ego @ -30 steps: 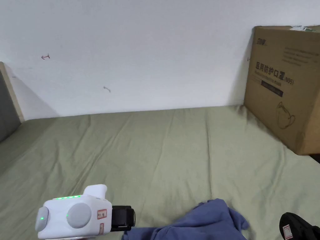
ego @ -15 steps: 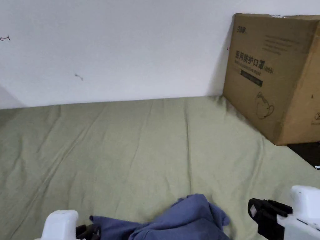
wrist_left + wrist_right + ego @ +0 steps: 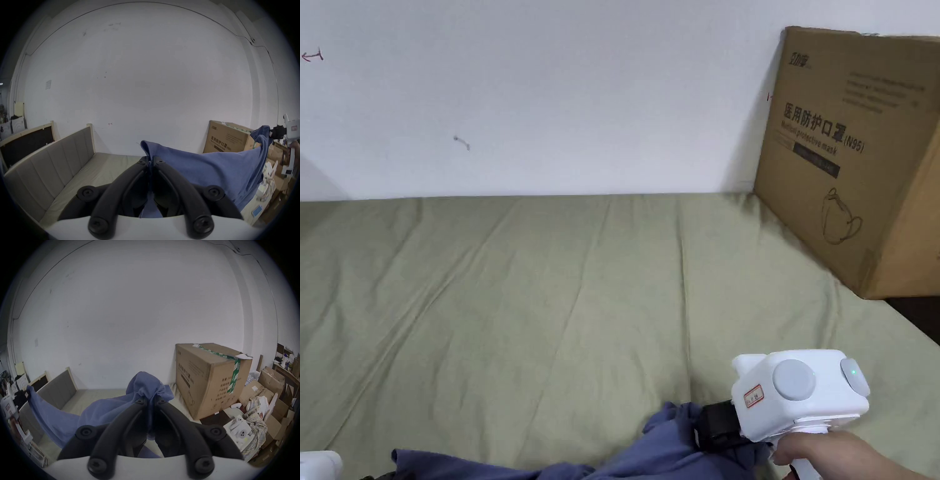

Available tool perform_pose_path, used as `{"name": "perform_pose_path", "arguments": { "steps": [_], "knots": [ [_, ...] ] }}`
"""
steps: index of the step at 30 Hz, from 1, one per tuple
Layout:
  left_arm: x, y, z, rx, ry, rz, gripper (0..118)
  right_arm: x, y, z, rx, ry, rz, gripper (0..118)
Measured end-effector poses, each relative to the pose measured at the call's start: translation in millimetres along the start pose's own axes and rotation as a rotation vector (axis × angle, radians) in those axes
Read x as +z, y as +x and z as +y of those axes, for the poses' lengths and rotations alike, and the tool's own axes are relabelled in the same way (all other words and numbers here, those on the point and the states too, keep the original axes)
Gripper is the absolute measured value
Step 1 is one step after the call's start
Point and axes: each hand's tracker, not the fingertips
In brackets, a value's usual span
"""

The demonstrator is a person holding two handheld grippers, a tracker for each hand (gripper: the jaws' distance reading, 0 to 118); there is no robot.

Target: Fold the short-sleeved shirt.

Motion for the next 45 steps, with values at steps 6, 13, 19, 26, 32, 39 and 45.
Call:
{"name": "perform_pose_path", "arguments": {
  "steps": [6, 13, 19, 26, 32, 39, 45],
  "knots": [
    [-54, 9, 7, 0.008, 0.038, 0.032, 4, -37, -9, 17, 0.025, 0.09, -0.047, 6],
    [-82, 9, -57, 0.036, -0.034, 0.046, 4, -76, -6, -59, 0.08, 0.039, -0.058, 6],
    [-59, 1, -205, 0.083, -0.386, -0.015, 4, -92, 14, -247, 0.065, -0.254, -0.082, 6],
    [33, -17, -360, 0.073, -0.736, -0.133, 4, -30, 61, -421, 0.084, -0.559, 0.019, 6],
    [132, -37, -375, 0.105, -0.708, -0.171, 4, 92, 74, -453, 0.104, -0.527, 0.068, 6],
    [174, -59, -347, 0.188, -0.628, -0.136, 4, 156, 82, -440, 0.027, -0.481, 0.08, 6],
    [121, -38, -367, 0.057, -0.644, -0.134, 4, 79, 73, -459, 0.003, -0.575, 0.047, 7]
  ]
}}
